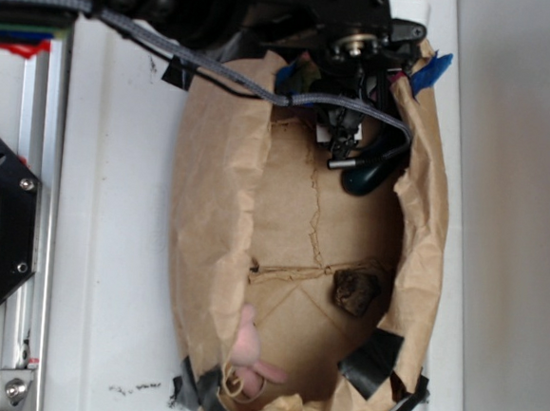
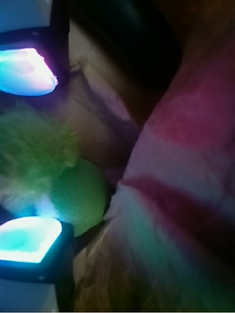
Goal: Grab the green animal.
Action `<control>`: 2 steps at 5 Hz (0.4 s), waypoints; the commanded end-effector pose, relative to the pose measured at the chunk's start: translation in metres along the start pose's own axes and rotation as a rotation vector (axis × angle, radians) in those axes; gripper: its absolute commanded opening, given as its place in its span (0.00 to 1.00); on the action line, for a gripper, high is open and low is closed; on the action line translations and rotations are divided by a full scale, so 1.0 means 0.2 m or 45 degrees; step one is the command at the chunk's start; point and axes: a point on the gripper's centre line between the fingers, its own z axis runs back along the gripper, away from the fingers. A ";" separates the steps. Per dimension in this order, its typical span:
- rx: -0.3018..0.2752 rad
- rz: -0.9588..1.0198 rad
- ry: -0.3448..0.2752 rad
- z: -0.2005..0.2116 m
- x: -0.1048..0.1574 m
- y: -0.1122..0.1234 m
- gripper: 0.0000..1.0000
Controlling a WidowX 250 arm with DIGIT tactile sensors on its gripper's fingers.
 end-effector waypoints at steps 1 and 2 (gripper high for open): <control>0.006 0.024 -0.015 0.02 0.10 0.14 0.56; 0.004 0.039 -0.027 0.04 0.13 0.17 0.00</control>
